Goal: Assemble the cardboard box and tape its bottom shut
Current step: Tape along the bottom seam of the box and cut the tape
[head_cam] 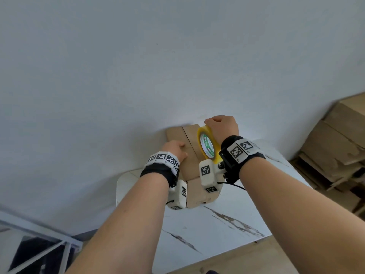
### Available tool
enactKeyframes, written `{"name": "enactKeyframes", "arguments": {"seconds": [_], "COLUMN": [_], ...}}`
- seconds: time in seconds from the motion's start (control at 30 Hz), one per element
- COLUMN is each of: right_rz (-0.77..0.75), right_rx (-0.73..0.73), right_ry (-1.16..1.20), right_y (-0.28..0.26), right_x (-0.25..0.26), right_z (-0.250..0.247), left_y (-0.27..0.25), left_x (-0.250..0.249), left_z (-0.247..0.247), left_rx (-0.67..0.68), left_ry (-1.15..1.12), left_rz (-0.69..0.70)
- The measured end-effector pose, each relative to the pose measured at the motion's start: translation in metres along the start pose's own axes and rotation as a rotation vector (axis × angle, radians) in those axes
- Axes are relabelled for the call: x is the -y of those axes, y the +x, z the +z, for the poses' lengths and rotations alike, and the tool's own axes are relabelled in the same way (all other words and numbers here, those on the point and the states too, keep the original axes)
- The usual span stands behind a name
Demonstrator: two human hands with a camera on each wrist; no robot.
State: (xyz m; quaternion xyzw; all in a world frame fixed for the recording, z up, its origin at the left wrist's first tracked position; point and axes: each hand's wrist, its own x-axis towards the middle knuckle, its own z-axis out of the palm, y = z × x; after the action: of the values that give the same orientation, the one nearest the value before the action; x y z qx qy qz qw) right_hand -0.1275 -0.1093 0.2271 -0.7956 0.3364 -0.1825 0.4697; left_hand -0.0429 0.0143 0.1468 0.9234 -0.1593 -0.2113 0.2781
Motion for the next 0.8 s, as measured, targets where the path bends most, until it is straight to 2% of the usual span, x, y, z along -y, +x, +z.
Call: {"name": "enactKeyframes", "arguments": {"seconds": [0.2, 0.3, 0.4, 0.47, 0.53, 0.6, 0.7, 0.8], "right_rz": [-0.031, -0.046, -0.051, -0.055, -0.061, -0.064, -0.056, -0.035], "right_rx": [0.025, 0.057, 0.089, 0.104, 0.111, 0.114, 0.107, 0.1], "right_ry": [-0.042, -0.078, -0.08, -0.074, -0.068, -0.059, -0.038, -0.01], "right_y": [0.008, 0.01, 0.012, 0.013, 0.013, 0.014, 0.016, 0.02], "right_x": [0.006, 0.005, 0.004, 0.003, 0.0, -0.001, -0.002, -0.005], "right_z": [-0.002, -0.003, -0.006, -0.007, -0.008, -0.01, -0.012, -0.015], "left_y": [-0.004, 0.011, 0.021, 0.01, 0.014, 0.017, 0.027, 0.027], "left_x": [-0.011, -0.005, -0.004, -0.017, -0.021, -0.022, -0.019, -0.017], "left_z": [0.004, 0.012, 0.006, -0.01, -0.014, -0.012, 0.0, 0.007], "left_rx": [-0.009, 0.005, -0.071, -0.147, -0.129, -0.051, 0.013, -0.017], "left_ry": [-0.078, 0.126, 0.317, 0.366, 0.372, 0.448, 0.52, 0.504], "left_rz": [-0.082, -0.088, -0.097, -0.031, 0.045, 0.115, 0.162, 0.201]}}
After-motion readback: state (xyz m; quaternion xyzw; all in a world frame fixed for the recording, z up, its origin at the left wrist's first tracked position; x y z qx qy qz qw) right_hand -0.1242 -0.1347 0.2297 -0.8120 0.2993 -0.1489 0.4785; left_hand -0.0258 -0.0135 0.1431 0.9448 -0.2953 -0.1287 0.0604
